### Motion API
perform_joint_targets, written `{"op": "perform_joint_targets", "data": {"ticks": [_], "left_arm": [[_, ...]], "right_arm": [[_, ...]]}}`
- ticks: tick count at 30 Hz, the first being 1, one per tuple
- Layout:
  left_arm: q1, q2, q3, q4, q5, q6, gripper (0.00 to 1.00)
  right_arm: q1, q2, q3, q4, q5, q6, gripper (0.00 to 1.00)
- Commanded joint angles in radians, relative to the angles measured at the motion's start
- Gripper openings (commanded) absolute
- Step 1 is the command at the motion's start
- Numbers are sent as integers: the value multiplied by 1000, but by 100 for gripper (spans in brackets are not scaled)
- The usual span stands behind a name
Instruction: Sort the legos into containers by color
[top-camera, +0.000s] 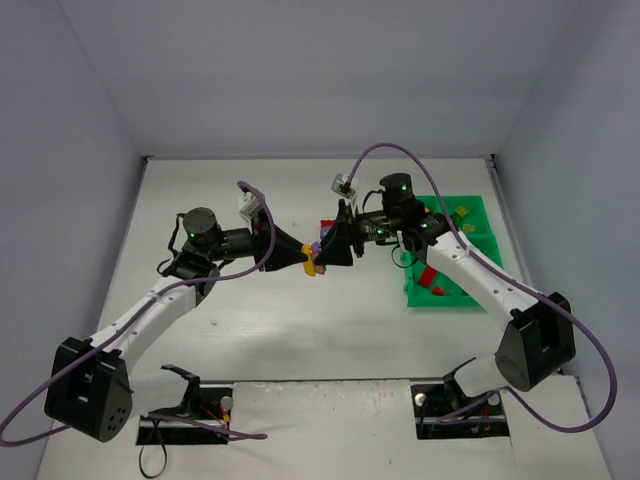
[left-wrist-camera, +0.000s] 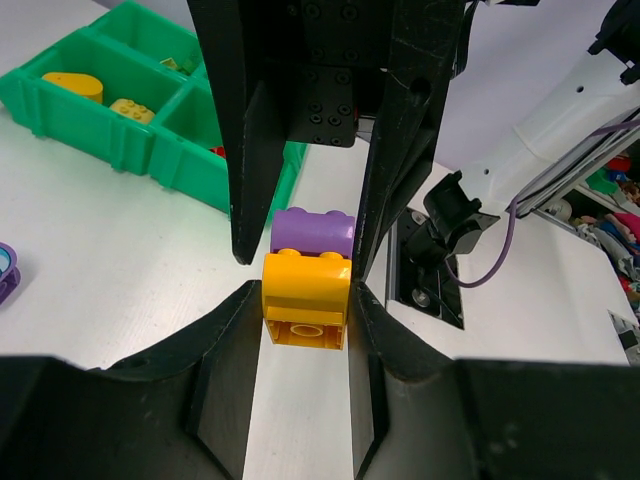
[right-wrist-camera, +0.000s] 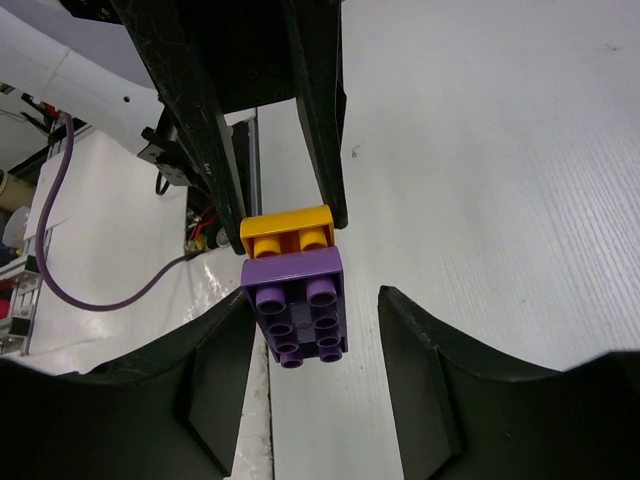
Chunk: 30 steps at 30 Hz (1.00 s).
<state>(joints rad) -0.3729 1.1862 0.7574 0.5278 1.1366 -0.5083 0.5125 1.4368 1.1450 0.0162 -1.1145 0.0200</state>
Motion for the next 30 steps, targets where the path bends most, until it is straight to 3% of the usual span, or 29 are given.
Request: {"op": "perform_joint_targets", "data": {"ticks": [1, 8, 10, 11, 26, 30], "left_arm": [[-1, -10, 63, 104, 51, -6, 0], [-4, -5, 63, 107, 54, -7, 0], [-3, -4, 63, 109, 60, -4, 0], [-3, -7, 62, 107, 64, 1, 0], [28, -53, 42, -2, 88, 91, 0], [32, -53, 45, -25, 80, 97, 0]], "right_arm": [[6, 2, 48, 36, -45, -11, 47], [14, 7, 45, 36, -67, -11, 30], [14, 8, 42, 36, -67, -12, 14], [12, 7, 41, 36, -58, -11, 1], [-167, -81, -57, 25, -108, -37, 0], [-206, -108, -83, 5, -29, -26, 0]]}}
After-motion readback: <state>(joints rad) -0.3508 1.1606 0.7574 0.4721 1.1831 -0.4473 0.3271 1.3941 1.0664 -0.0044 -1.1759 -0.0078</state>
